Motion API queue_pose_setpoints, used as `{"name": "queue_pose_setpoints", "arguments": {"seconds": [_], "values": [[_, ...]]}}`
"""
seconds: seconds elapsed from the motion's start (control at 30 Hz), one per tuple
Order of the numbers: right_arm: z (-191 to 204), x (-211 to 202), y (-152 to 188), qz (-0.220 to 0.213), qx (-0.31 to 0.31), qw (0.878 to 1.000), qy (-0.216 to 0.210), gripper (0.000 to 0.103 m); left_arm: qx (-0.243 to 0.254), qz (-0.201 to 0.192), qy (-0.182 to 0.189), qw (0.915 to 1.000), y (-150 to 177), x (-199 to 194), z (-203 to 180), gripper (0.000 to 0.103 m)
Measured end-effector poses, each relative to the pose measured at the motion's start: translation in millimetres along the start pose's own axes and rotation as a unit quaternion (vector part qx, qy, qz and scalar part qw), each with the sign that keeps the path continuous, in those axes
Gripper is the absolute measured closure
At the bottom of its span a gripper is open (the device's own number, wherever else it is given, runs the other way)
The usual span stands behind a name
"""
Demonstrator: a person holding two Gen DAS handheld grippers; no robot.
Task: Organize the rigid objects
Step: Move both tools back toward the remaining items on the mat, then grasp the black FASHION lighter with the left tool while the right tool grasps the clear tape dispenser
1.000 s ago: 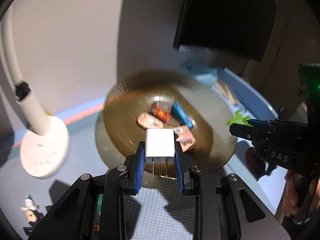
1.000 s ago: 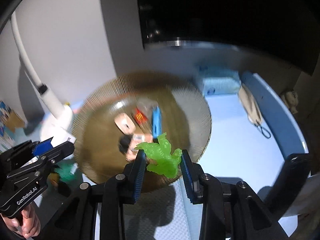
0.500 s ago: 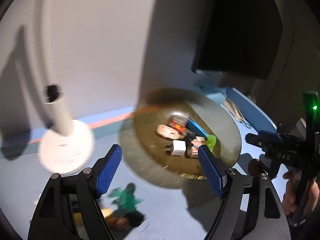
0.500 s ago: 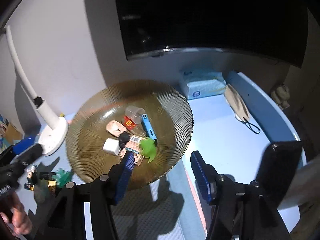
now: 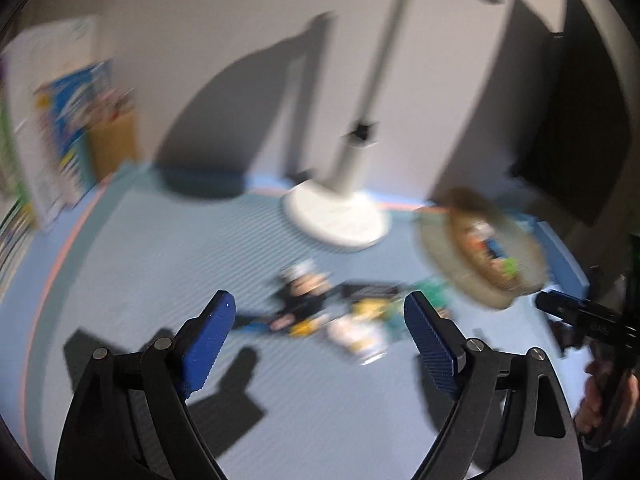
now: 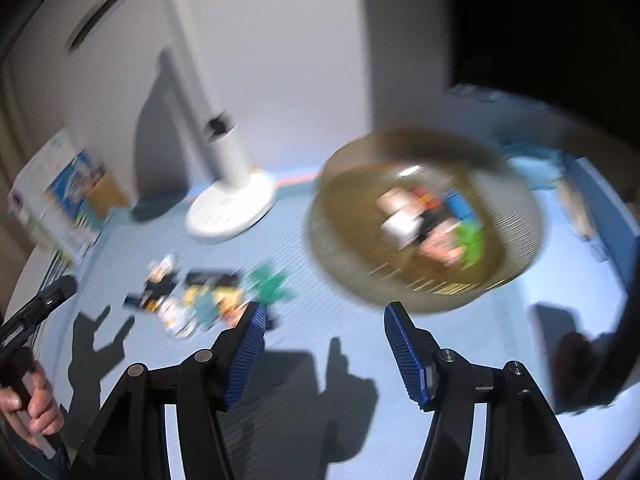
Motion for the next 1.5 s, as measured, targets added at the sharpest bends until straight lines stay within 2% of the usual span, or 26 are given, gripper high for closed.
{"name": "queue_pose_setpoints", "arguments": {"seconds": [0.03, 0.17, 0.37, 0.43, 0.5, 0.53, 0.93, 1.03, 1.07, 1.13, 1.2, 1.3, 1.4, 1.5], "values": [[10, 11, 9, 0.006, -0.003, 1.0, -0.013, 0.043, -0.008, 0.01, -0.016, 0.9998, 11, 7, 16, 0.018], [31, 53, 41, 0.024, -0.017, 0.999, -0.034, 0.043, -0.035, 0.043, -0.03, 0.998, 39, 32, 46, 0.018], [30, 90, 69, 0.048, -0.027, 0.998, -0.032, 0.043, -0.033, 0.07, -0.039, 0.9962, 67, 56, 54, 0.018], [30, 88, 66, 0.038, -0.032, 0.998, -0.032, 0.04, -0.034, 0.068, -0.026, 0.9967, 67, 56, 53, 0.018], [29, 88, 66, 0.033, -0.032, 0.999, -0.024, 0.029, -0.034, 0.058, -0.027, 0.9973, 66, 54, 53, 0.018], [28, 89, 66, 0.035, -0.031, 0.999, -0.022, 0.028, -0.033, 0.061, -0.027, 0.9973, 67, 54, 53, 0.018], [31, 90, 67, 0.038, -0.038, 0.998, -0.018, 0.024, -0.032, 0.072, -0.017, 0.9968, 67, 59, 52, 0.018], [32, 91, 67, 0.044, -0.04, 0.998, -0.014, 0.024, -0.009, 0.083, -0.03, 0.9961, 66, 61, 47, 0.018], [34, 91, 67, 0.049, -0.039, 0.998, -0.016, 0.024, 0.008, 0.093, -0.023, 0.9953, 66, 61, 43, 0.018], [44, 90, 67, 0.067, -0.019, 0.996, -0.063, 0.024, 0.032, 0.099, -0.005, 0.9945, 61, 57, 38, 0.018], [60, 93, 64, 0.087, -0.003, 0.99, -0.109, 0.024, 0.064, 0.087, -0.005, 0.9941, 49, 52, 36, 0.018], [87, 109, 57, 0.11, -0.014, 0.986, -0.127, 0.024, 0.138, 0.075, -0.008, 0.9876, 29, 55, 34, 0.017], [106, 129, 51, 0.118, -0.038, 0.985, -0.123, 0.024, 0.18, 0.079, 0.011, 0.9804, 19, 67, 36, 0.017], [115, 143, 45, 0.112, -0.059, 0.986, -0.107, 0.024, 0.198, 0.104, 0.042, 0.9736, 14, 87, 38, 0.018]]}}
Point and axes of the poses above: each gripper's, at about its wrist camera, not at the fingertips, and x roughly the way its jaws point, z to its left, y to its underside, the point moved 6 cm from there along x, roughly the way its jaws point, and after that the axes turned 9 degrees about -y, right-handed, at the moved point
